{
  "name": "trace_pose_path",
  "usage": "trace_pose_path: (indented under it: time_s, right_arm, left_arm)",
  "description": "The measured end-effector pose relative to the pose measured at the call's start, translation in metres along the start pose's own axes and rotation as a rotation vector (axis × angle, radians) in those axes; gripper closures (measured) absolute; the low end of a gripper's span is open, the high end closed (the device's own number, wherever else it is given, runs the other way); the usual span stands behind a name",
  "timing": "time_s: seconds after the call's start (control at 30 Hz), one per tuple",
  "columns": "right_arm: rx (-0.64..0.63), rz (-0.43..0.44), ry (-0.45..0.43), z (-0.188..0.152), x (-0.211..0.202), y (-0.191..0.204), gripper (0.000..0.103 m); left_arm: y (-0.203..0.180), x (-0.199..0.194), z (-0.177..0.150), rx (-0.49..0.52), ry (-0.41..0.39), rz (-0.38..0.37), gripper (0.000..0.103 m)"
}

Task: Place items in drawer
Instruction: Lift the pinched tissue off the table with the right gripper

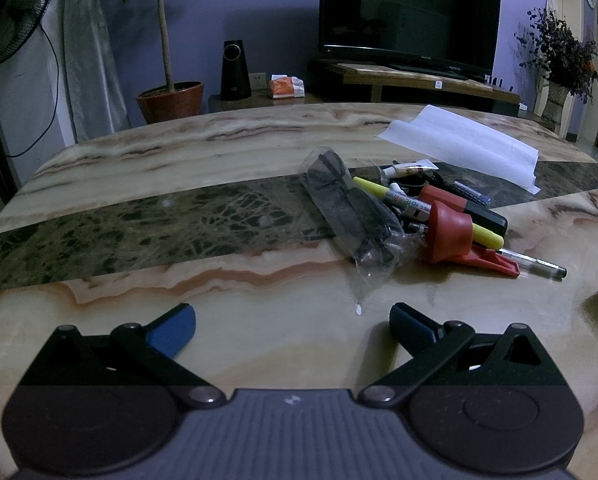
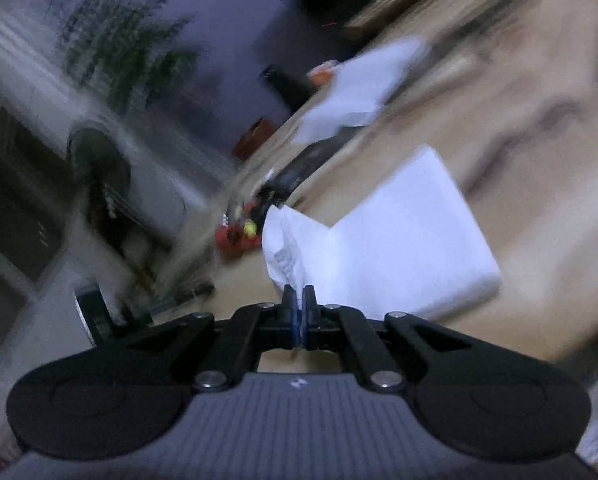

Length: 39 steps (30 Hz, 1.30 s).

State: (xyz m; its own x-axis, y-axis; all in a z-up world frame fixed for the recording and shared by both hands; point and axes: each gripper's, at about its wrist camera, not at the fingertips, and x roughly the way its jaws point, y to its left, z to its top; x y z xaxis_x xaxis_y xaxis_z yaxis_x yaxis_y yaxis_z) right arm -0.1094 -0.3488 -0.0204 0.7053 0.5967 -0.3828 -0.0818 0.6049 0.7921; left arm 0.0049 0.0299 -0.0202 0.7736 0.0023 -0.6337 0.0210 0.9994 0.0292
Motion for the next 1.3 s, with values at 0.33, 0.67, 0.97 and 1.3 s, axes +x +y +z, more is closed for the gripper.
trace_pose_path:
  time_s: [0.33,0.67,0.97,1.3]
  right_arm:
    - [0.438,0.227,-0.011,-0.011,-0.008,-0.032,0.1]
    - [0.462,-0.044,-0.174,-0.012,-0.04,-0.058,0.1]
    - [0.196,-0.166,-0.165,-0.009,-0.041,-0.034,0.102]
    - [-0.478,-0.464,-0.117,-0.017,-0.013,0.024,0.101]
  left_arm:
    - [0.0,0.0,0.0,0.0,0.0,0.0,0.0]
    - [0.0,0.0,0.0,0.0,0.0,0.0,0.0]
    - [0.0,0.0,0.0,0.0,0.0,0.0,0.0]
    - [0.0,0.0,0.0,0.0,0.0,0.0,0.0]
